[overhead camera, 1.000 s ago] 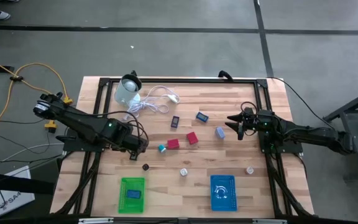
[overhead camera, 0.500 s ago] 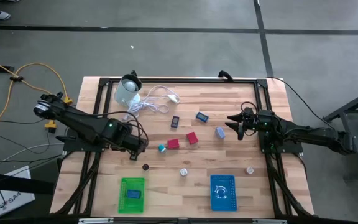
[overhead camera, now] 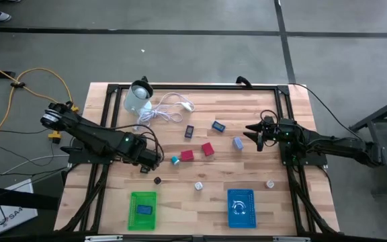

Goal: Pick & Place Office items
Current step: Put the black digital clock into the green bin

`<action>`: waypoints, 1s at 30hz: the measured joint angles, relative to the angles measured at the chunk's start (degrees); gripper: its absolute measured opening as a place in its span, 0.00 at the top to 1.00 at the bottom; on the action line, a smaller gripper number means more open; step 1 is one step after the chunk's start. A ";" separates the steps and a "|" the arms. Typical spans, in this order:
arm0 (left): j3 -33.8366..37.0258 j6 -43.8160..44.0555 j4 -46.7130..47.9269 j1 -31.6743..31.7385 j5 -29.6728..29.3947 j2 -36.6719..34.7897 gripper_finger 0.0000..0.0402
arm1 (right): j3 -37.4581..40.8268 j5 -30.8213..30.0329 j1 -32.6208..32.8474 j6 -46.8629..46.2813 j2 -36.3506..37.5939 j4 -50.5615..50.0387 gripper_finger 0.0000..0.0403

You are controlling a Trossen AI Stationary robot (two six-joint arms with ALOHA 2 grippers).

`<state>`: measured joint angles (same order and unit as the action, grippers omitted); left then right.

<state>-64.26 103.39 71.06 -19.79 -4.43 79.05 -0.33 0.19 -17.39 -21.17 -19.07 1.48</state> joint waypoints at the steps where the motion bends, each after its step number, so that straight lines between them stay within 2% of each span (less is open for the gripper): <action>1: 0.85 0.01 -1.14 0.00 0.00 0.00 0.48 | 0.00 0.00 0.02 0.00 0.02 0.01 0.54; 8: 8.93 0.20 -11.12 -0.02 1.22 -0.17 0.48 | -0.01 0.01 0.01 0.00 0.02 0.00 0.54; 18: 15.58 0.44 -19.14 -0.02 1.36 -0.24 0.48 | 0.01 0.00 0.02 0.00 0.02 0.01 0.54; 30: 18.44 -0.52 -22.42 -0.02 1.57 0.17 0.48 | -0.01 0.00 0.01 0.00 0.01 0.00 0.54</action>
<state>-45.82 102.87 48.64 -19.81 -2.85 79.22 -0.34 0.19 -17.38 -21.17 -19.06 1.49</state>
